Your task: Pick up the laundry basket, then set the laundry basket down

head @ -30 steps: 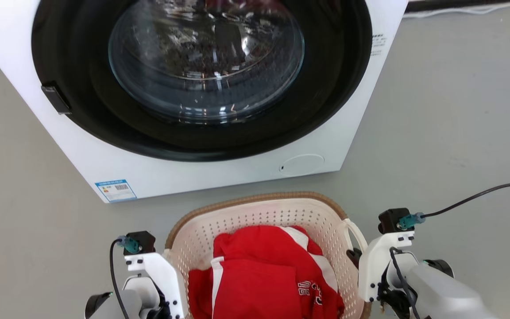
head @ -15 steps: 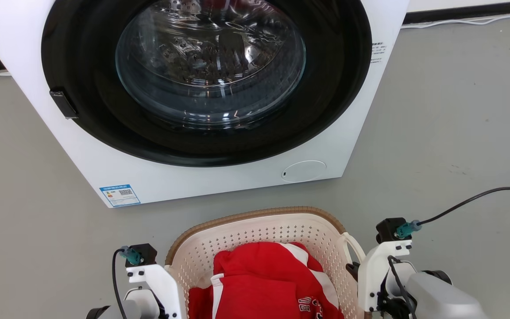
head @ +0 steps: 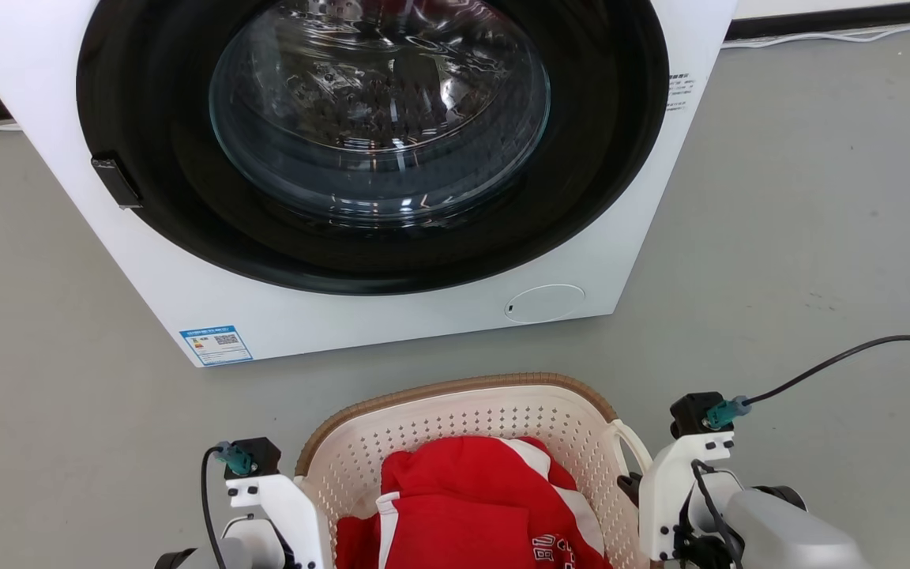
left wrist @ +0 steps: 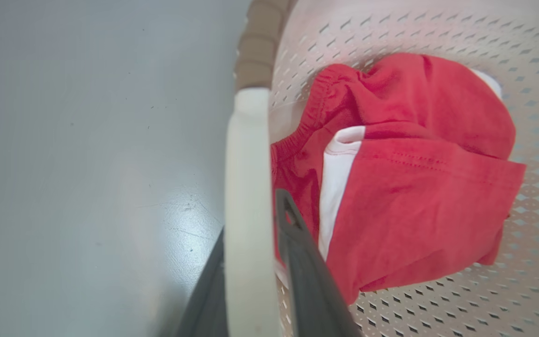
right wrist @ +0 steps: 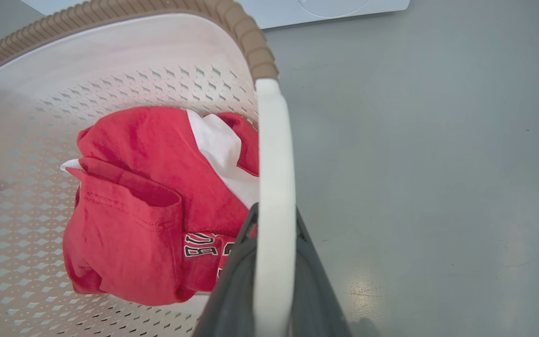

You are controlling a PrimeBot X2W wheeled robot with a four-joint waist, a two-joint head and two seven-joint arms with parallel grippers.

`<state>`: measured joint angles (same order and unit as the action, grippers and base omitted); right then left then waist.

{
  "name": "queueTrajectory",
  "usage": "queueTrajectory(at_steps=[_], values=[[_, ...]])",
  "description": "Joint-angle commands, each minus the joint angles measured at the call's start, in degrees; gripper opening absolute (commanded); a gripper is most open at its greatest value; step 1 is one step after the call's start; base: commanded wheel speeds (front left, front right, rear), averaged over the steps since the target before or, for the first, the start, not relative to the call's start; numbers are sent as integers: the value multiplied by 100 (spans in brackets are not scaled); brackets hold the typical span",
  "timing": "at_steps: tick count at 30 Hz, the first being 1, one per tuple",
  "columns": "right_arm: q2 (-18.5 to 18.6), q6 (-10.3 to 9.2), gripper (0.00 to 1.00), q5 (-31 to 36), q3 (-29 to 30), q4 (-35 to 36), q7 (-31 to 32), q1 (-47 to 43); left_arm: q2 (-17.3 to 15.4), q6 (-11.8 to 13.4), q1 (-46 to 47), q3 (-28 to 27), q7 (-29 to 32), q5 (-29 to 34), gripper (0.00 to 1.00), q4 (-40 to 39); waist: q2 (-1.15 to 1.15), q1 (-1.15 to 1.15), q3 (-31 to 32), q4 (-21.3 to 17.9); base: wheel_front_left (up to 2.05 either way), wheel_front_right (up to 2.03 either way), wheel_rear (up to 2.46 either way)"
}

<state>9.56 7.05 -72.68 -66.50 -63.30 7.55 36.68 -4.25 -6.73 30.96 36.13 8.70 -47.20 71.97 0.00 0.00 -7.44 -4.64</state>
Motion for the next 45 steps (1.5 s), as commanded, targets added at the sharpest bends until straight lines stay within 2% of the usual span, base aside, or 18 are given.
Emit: queueTrajectory(at_steps=[1,22,45], values=[[8,44,0,-44,-35,113,-98,118,-119,-76,131,-63,-66,-81,0,-74,0,0,-9,0,0,0,0],[36,44,0,-287,-326,114,-334,223,-158,-76,251,210,-246,-317,0,-38,0,0,-135,6,0,0,0],[86,44,0,-370,-359,154,-1643,974,-390,62,1395,285,-1571,-131,0,125,0,0,-1982,64,0,0,0]])
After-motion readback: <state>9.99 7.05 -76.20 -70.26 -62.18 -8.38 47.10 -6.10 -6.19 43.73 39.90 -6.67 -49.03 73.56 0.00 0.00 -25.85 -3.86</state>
